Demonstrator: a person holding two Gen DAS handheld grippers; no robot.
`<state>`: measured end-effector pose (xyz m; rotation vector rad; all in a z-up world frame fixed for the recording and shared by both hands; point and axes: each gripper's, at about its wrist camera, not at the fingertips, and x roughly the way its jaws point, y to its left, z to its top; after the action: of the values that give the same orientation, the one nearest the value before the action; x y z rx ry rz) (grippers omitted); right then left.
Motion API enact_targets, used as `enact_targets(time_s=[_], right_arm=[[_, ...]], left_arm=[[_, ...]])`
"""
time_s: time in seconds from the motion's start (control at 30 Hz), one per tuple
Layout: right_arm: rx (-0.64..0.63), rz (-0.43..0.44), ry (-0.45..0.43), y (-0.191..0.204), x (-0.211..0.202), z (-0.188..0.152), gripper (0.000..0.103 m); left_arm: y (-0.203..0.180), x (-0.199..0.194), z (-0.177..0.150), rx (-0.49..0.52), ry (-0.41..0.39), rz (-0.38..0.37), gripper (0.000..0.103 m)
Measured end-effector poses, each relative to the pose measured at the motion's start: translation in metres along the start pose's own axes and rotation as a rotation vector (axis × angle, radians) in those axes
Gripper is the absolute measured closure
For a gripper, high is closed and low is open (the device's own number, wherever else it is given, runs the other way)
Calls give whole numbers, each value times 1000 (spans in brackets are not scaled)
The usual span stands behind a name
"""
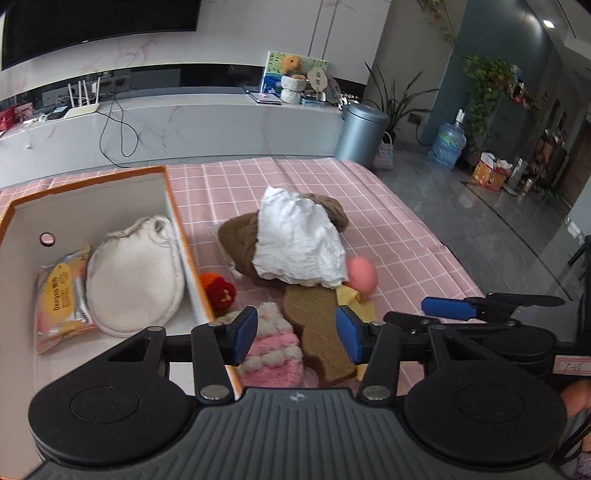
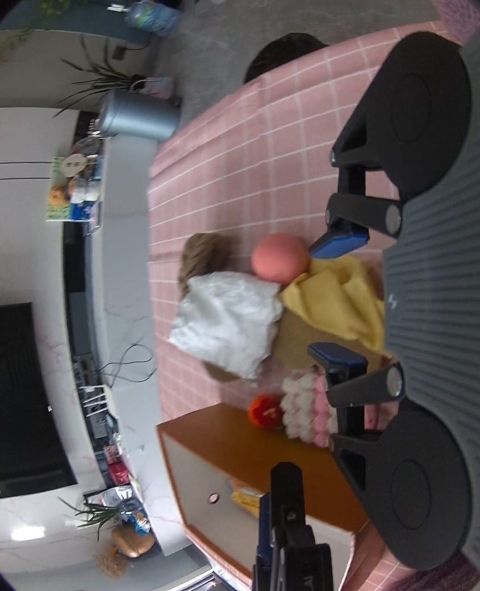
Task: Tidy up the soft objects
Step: 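Grasp the white crumpled cloth with the left tool while the right tool grasps the yellow cloth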
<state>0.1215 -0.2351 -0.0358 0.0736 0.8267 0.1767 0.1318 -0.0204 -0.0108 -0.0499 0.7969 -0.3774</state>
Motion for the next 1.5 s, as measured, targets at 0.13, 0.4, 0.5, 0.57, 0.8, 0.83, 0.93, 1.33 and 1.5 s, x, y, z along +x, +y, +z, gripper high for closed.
enact_targets(time_s=[0.13, 0.4, 0.5, 0.57, 0.8, 0.83, 0.93, 1.33, 1.5], right_arm=[[53, 60, 35, -8, 17, 0, 53], [150, 128, 110, -22, 63, 8, 60], [223, 160, 150, -32, 76, 5, 76], [273, 184, 154, -38, 79, 3, 79], [252, 164, 117, -39, 69, 6, 103], [250, 161, 110, -39, 67, 6, 103], [230, 135, 65, -41, 53, 11, 103], [105, 129, -127, -52, 13, 75, 103], [110, 162, -124, -63, 46, 94, 103]], left_arm=[[-10, 13, 1, 8, 33, -5, 49], [-10, 36, 9, -8, 69, 11, 49], [-8, 40, 9, -12, 73, 12, 49], [-8, 42, 8, -15, 76, 10, 49], [-15, 46, 9, 15, 80, 15, 49], [-16, 46, 10, 27, 79, 15, 49], [-21, 48, 12, 69, 85, 9, 49], [-21, 81, 52, 165, 68, 26, 35], [-17, 111, 68, 154, 81, 61, 25]])
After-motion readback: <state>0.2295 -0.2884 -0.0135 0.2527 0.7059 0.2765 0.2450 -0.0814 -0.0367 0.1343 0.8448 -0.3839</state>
